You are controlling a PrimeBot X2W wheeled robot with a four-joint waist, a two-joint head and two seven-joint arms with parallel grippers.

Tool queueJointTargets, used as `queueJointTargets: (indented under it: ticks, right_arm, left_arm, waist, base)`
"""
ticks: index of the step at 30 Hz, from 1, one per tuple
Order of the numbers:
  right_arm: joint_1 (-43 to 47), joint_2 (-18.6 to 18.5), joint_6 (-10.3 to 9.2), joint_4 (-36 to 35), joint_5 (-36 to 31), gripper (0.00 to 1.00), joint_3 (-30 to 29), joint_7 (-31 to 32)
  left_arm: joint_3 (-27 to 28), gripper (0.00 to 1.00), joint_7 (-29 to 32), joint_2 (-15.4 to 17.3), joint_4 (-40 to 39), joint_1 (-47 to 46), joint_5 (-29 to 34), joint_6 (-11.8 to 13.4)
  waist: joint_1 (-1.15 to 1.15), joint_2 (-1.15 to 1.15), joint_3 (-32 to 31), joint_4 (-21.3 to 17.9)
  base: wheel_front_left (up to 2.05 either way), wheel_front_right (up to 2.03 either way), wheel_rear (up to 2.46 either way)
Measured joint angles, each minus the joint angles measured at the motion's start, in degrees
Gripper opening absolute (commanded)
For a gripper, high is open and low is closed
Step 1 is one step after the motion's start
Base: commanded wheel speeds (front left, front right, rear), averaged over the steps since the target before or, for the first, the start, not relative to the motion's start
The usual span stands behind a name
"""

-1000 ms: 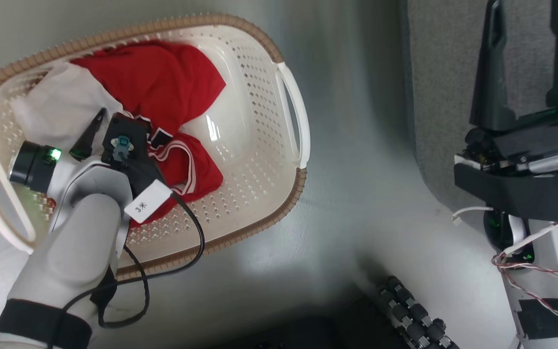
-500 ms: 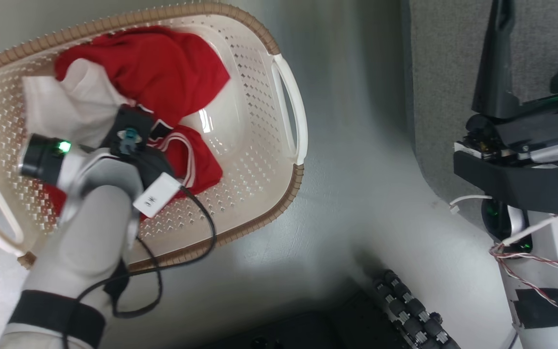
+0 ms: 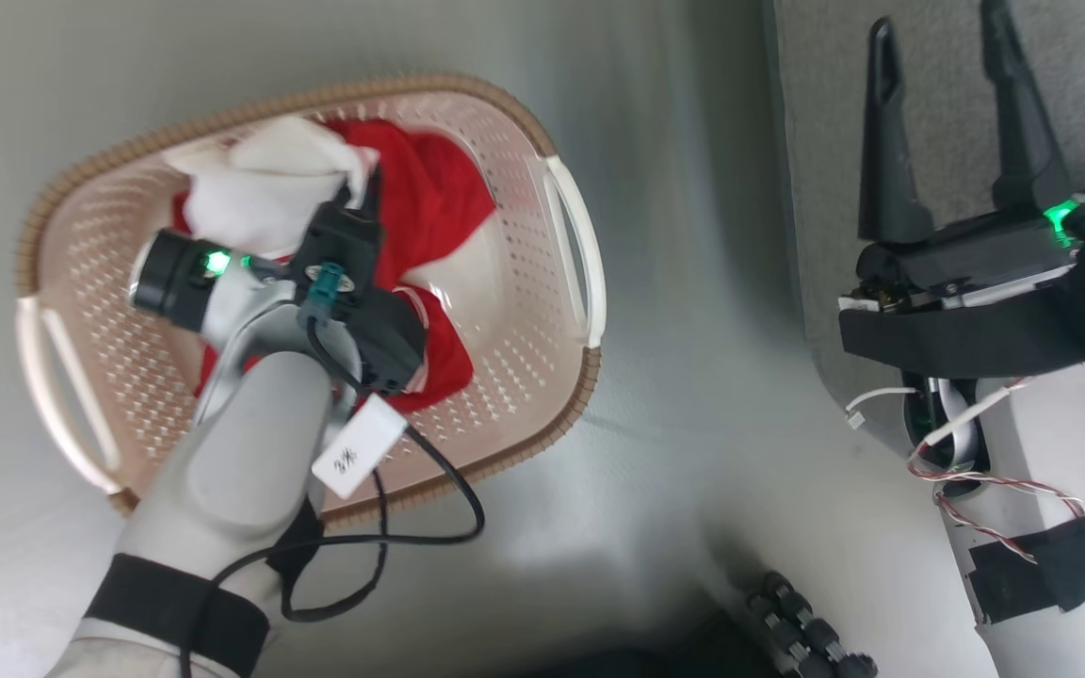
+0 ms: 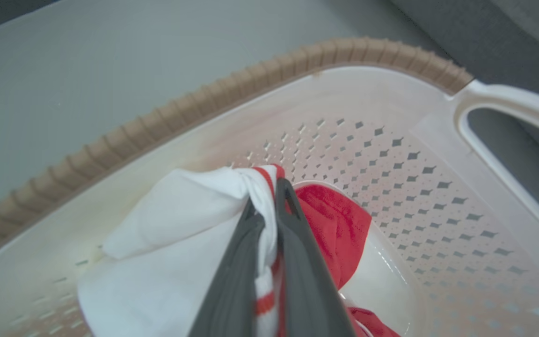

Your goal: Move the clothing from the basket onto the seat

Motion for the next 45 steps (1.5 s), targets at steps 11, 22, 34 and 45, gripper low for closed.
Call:
queueJointTargets:
  ticks: [11, 22, 34, 45]
  right_arm:
    - [0.0, -0.6, 2.03, 6.0, 0.0, 1.00, -0.5, 0.1]
    - [1.3, -0.6, 3.20, 10.3, 0.0, 1.00, -0.7, 0.1]
    - [5.1, -0.8, 4.72, 15.5, 0.6, 1.00, -0.7, 0.1]
    - [6.8, -0.6, 6.28, 19.7, 0.6, 1.00, 1.8, 0.1]
  left_arm:
    - [-3.6, 0.00, -2.3, -0.9, -6.7, -0.1, -1.9, -7.3]
    - [-4.1, 0.00, -2.5, -1.2, -11.1, -0.8, -4.7, -9.5]
    - [-5.0, 0.00, -2.5, -1.5, -12.9, -2.1, -8.0, -11.0]
    - [-7.1, 0.00, -0.9, -1.6, -12.7, -2.8, -12.0, -11.4]
  waist:
    - [0.00, 0.00, -9.0, 3.8]
    - [0.00, 0.00, -17.2, 7.3]
    - [-0.01, 0.00, -26.4, 10.2]
    - [0.00, 0.00, -34.1, 11.8]
  base:
    - [0.00, 0.00, 0.00]
    - [0.00, 0.00, 0.00]
    - [0.00, 0.00, 0.00]
    - [0.00, 0.00, 0.00]
